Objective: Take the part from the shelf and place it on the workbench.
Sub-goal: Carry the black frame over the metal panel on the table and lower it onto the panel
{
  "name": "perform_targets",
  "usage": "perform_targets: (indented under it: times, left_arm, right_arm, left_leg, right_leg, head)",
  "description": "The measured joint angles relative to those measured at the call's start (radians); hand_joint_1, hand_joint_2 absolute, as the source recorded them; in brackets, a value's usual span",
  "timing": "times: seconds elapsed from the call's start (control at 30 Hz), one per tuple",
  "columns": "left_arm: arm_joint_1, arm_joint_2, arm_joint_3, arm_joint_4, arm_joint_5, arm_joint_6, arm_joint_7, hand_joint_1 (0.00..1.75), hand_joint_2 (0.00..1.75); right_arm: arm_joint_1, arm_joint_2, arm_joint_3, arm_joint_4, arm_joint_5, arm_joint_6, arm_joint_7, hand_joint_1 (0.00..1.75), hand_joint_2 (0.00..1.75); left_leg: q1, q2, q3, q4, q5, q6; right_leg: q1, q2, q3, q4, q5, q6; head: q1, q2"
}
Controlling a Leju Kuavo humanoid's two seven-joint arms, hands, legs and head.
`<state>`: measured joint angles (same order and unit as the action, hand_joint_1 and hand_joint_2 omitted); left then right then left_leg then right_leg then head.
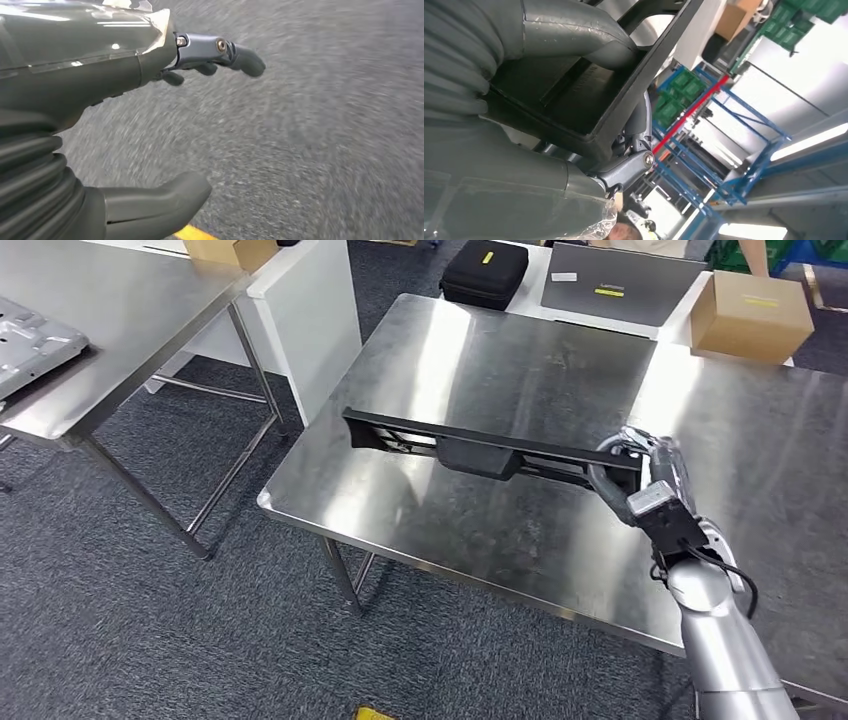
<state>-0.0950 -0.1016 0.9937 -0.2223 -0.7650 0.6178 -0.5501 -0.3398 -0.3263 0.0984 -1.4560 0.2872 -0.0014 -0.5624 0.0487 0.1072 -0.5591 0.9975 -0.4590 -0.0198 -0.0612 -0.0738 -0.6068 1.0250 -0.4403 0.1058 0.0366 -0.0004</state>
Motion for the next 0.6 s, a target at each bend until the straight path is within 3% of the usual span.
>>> perform_targets:
  times: [0.07, 0.1, 0.17, 0.23, 0.27, 0.3, 0.33, 0.37, 0.43, 0.47, 0.5, 0.53, 0.6]
  left_arm:
    - [-0.001, 0.000, 0.000, -0.001, 0.001, 0.000, -0.001, 0.00, 1.75]
    - [-0.002, 0.000, 0.000, -0.001, 0.001, 0.001, 0.000, 0.00, 1.75]
    - [-0.003, 0.000, 0.001, -0.001, 0.002, 0.001, 0.000, 0.00, 1.75]
    - [-0.003, -0.001, 0.003, -0.001, 0.002, 0.001, 0.000, 0.00, 1.75]
    - [-0.002, -0.001, 0.004, 0.000, 0.002, 0.001, 0.000, 0.00, 1.75]
    - [-0.002, -0.001, 0.006, 0.000, 0.002, 0.001, 0.000, 0.00, 1.75]
    - [-0.002, -0.001, 0.007, 0.000, 0.003, 0.001, 0.000, 0.00, 1.75]
    - [-0.002, -0.002, 0.007, 0.000, 0.003, 0.001, 0.000, 0.00, 1.75]
    - [-0.003, 0.003, 0.008, -0.002, 0.003, 0.002, -0.001, 0.00, 1.75]
    - [-0.004, 0.005, 0.008, -0.003, 0.002, 0.002, -0.002, 0.00, 1.75]
    - [-0.005, 0.009, 0.008, -0.004, 0.002, 0.004, -0.003, 0.00, 1.75]
    - [-0.006, 0.013, 0.009, -0.006, 0.002, 0.004, -0.003, 0.00, 1.75]
    - [-0.007, 0.012, 0.010, -0.006, 0.003, 0.005, -0.004, 0.00, 1.75]
  right_arm:
    - [0.000, 0.002, 0.000, 0.002, 0.000, 0.000, 0.000, 1.75, 1.75]
    - [0.000, 0.003, 0.000, 0.002, 0.000, 0.001, -0.001, 1.75, 1.75]
    - [-0.005, 0.004, 0.000, 0.002, 0.000, 0.002, -0.003, 1.75, 1.75]
    - [-0.010, 0.006, 0.001, 0.003, 0.000, 0.002, -0.004, 1.75, 1.75]
    - [-0.011, 0.008, 0.002, 0.004, 0.001, 0.003, -0.004, 1.75, 1.75]
    - [-0.011, 0.010, 0.003, 0.006, 0.002, 0.003, -0.005, 1.75, 1.75]
    - [-0.011, 0.011, 0.003, 0.007, 0.004, 0.002, -0.005, 1.75, 1.75]
    - [-0.012, 0.012, 0.003, 0.008, 0.005, 0.002, -0.005, 1.75, 1.75]
    - [-0.014, 0.014, 0.004, 0.009, 0.010, -0.001, -0.006, 1.75, 1.75]
    - [-0.015, 0.015, 0.004, 0.010, 0.014, -0.003, -0.007, 1.75, 1.75]
    - [-0.016, 0.017, 0.005, 0.012, 0.017, -0.006, -0.007, 1.75, 1.75]
    - [-0.017, 0.019, 0.007, 0.014, 0.020, -0.009, -0.007, 1.75, 1.75]
    - [-0.018, 0.020, 0.009, 0.017, 0.024, -0.013, -0.008, 1.75, 1.75]
  left_leg:
    - [0.000, 0.015, 0.002, 0.010, -0.011, -0.008]
    - [0.004, 0.015, 0.004, 0.013, -0.018, -0.010]
    - [0.010, -0.024, -0.012, 0.061, -0.062, -0.009]
    - [0.004, -0.078, -0.070, 0.189, -0.139, 0.000]
    - [-0.003, -0.091, -0.105, 0.256, -0.167, 0.008]
    - [-0.011, -0.096, -0.133, 0.302, -0.179, 0.019]
    - [-0.021, -0.099, -0.143, 0.311, -0.170, 0.036]
    - [-0.034, -0.102, -0.134, 0.280, -0.143, 0.059]
    - [-0.067, -0.121, -0.080, 0.160, -0.075, 0.126]
    - [-0.081, -0.132, -0.056, 0.109, -0.051, 0.157]
    - [-0.093, -0.140, -0.041, 0.077, -0.037, 0.178]
    - [-0.100, -0.144, -0.035, 0.062, -0.031, 0.188]
    - [-0.102, -0.136, -0.022, 0.029, -0.013, 0.185]
  right_leg:
    - [0.000, 0.023, -0.012, 0.019, -0.007, -0.033]
    - [0.001, 0.035, -0.016, 0.021, -0.007, -0.044]
    - [0.006, 0.059, -0.019, 0.023, -0.004, -0.059]
    - [0.015, 0.079, -0.022, 0.022, 0.000, -0.066]
    - [0.023, 0.089, -0.024, 0.022, 0.002, -0.069]
    - [0.031, 0.099, -0.025, 0.022, 0.004, -0.072]
    - [0.042, 0.108, -0.027, 0.022, 0.005, -0.075]
    - [0.053, 0.117, -0.027, 0.021, 0.007, -0.078]
    - [0.070, 0.129, -0.027, 0.019, 0.012, -0.086]
    - [0.073, 0.134, -0.026, 0.017, 0.013, -0.089]
    - [0.072, 0.138, -0.025, 0.014, 0.016, -0.089]
    - [0.068, 0.141, -0.024, 0.010, 0.017, -0.087]
    - [0.065, 0.145, -0.025, 0.001, 0.025, -0.082]
  head:
    - [-0.011, 0.000]
    - [-0.020, 0.000]
    - [-0.027, 0.000]
    - [-0.033, 0.000]
    - [-0.035, 0.000]
    - [-0.037, 0.000]
    - [-0.037, 0.000]
    - [-0.037, 0.000]
    - [-0.031, 0.000]
    - [-0.025, 0.000]
    - [-0.022, 0.000]
    - [-0.019, 0.000]
    - [-0.029, 0.000]
